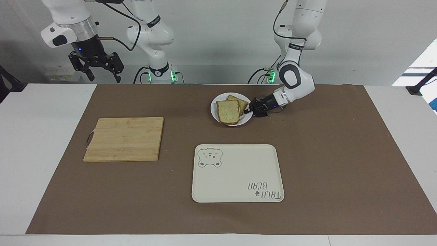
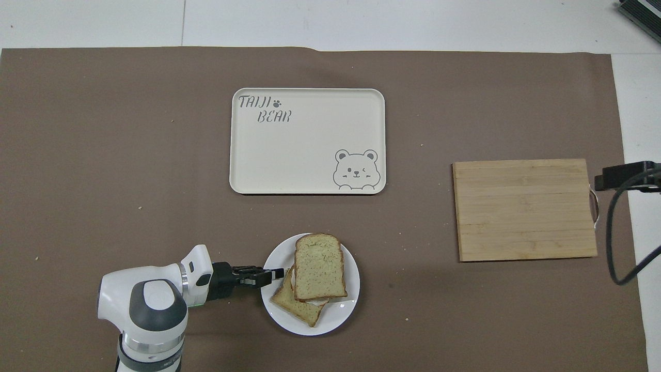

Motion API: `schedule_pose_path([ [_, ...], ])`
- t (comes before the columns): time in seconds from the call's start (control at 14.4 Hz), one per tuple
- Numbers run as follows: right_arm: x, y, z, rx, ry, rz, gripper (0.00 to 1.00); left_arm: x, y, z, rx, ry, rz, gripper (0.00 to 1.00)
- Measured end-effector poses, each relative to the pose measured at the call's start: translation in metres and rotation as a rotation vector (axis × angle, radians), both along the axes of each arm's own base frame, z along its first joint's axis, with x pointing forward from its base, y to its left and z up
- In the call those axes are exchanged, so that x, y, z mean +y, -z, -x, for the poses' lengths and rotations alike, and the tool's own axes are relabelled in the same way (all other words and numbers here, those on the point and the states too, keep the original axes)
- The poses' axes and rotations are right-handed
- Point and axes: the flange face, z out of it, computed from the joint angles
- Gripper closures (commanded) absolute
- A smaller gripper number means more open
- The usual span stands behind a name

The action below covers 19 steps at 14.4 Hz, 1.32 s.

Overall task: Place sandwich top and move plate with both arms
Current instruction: 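Push the plate with the left gripper onto the bear tray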

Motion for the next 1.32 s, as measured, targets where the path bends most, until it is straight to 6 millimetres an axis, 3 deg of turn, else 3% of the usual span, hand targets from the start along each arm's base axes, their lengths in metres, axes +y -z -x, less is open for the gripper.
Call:
schedule_pose_path([
  [0.91, 0.006, 0.000, 0.000, 0.000, -0.011, 0.001, 0.00, -0.005, -0.003, 0.001, -0.016, 0.006, -0.016, 1.00],
  [1.11, 0.006, 0.000, 0.000, 0.000, -0.011, 0.001, 0.00, -0.001, -0.009, -0.009, 0.015, -0.033, 0.031, 1.00],
  [1.32, 0.006, 0.000, 0.000, 0.000, -0.011, 0.001, 0.00, 0.010, -0.029, -0.037, 0.029, -0.088, 0.121, 1.00],
])
